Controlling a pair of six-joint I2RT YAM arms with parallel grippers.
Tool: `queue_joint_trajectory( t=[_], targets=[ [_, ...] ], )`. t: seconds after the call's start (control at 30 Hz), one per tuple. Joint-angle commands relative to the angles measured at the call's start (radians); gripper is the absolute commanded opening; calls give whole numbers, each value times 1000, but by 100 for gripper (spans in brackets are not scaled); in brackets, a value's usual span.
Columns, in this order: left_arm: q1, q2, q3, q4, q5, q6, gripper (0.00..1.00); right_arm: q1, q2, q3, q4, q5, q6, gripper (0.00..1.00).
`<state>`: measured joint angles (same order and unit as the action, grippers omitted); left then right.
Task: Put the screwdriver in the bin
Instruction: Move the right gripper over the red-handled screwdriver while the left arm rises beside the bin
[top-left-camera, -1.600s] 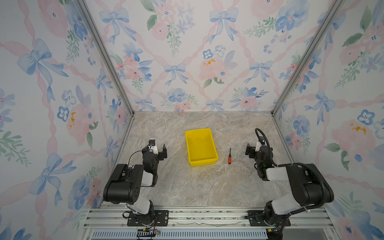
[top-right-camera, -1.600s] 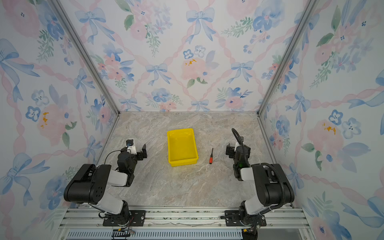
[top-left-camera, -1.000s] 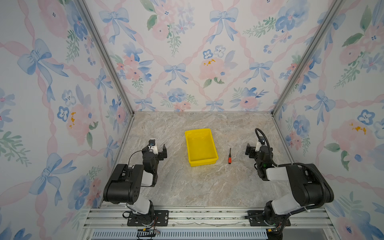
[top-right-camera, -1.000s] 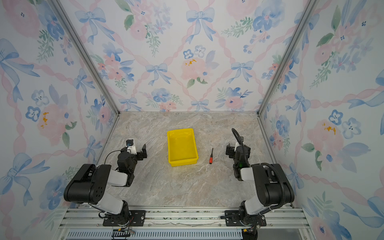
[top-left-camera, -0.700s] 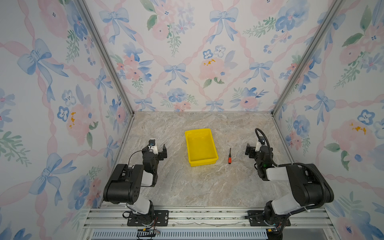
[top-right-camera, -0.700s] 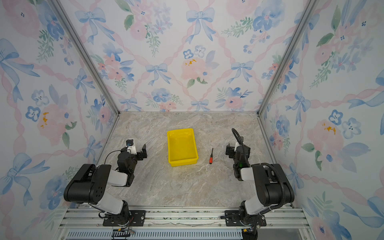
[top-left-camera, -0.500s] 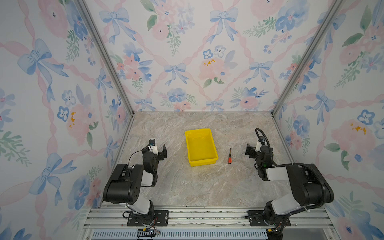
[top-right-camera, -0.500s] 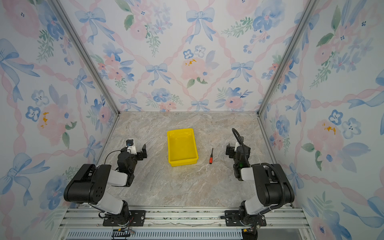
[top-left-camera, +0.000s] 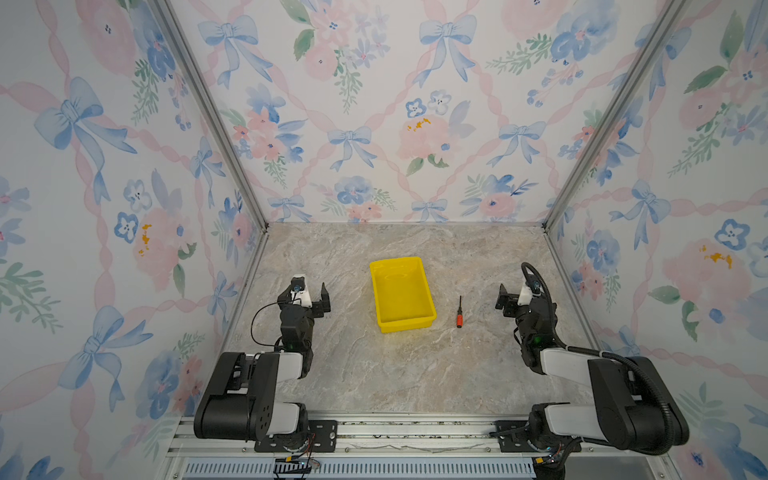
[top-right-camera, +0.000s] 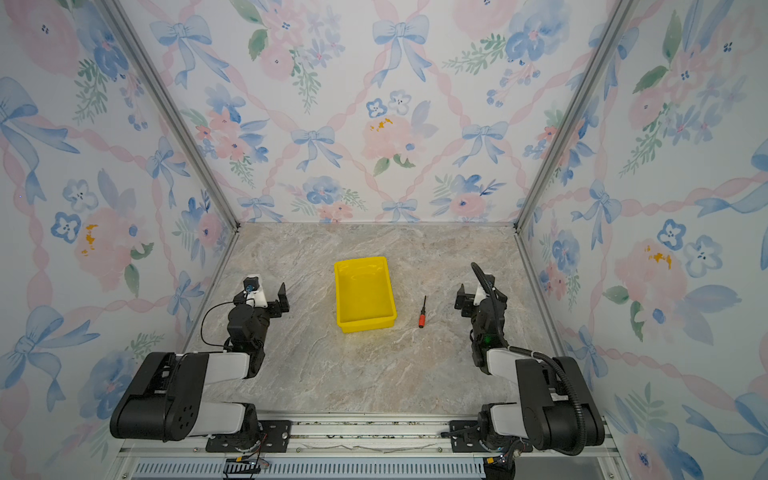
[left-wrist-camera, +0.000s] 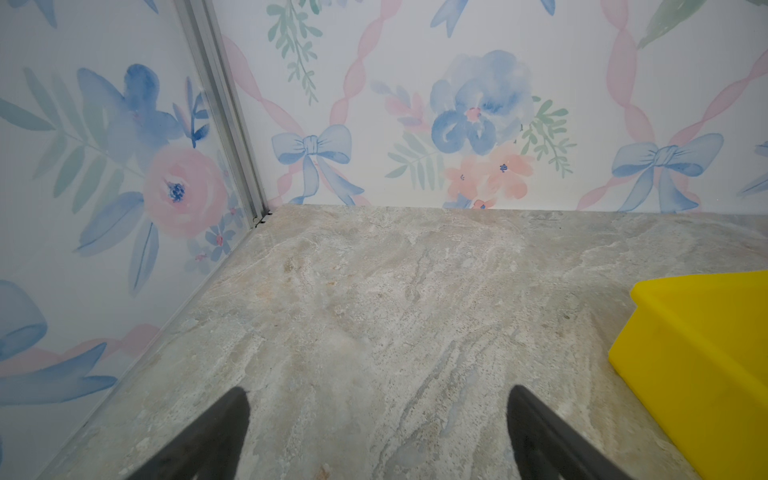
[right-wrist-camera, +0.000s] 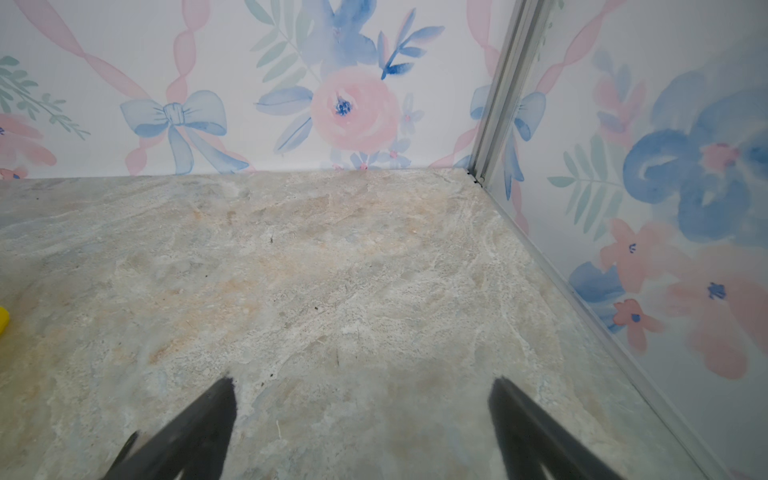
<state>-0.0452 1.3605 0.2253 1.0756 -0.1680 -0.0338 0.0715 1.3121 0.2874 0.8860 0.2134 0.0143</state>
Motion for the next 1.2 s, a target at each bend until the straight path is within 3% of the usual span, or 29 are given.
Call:
queue_joint_trajectory(
  t=[0.0,0.37,0.53,0.67,0.77,0.93,1.03,1.17],
  targets=[
    [-5,-45,-6,-121,-23,-12,97,-10,-64,1,-121,-3,7,97],
    [-9,-96,-8,-186,-65,-45,97,-25,-80,50,-219,-41,20,97],
    [-13,-210,44,-397,-107,-67,97,-22,-214,192,-607,6,78,97],
    [-15,-286,103,-540,-18,-46,97,-21,-288,282,-833,2,131,97],
    [-31,-318,150,-611,16,-45,97,-21,-311,380,-1036,46,249,97],
    [-48,-312,286,-829,0,-151,97,-14,-284,512,-1258,-30,356,97],
    [-57,-278,373,-963,58,-167,97,5,-228,592,-1383,-64,415,97],
    [-69,-266,418,-1014,161,-179,97,42,-113,689,-1530,-96,476,97]
  ],
)
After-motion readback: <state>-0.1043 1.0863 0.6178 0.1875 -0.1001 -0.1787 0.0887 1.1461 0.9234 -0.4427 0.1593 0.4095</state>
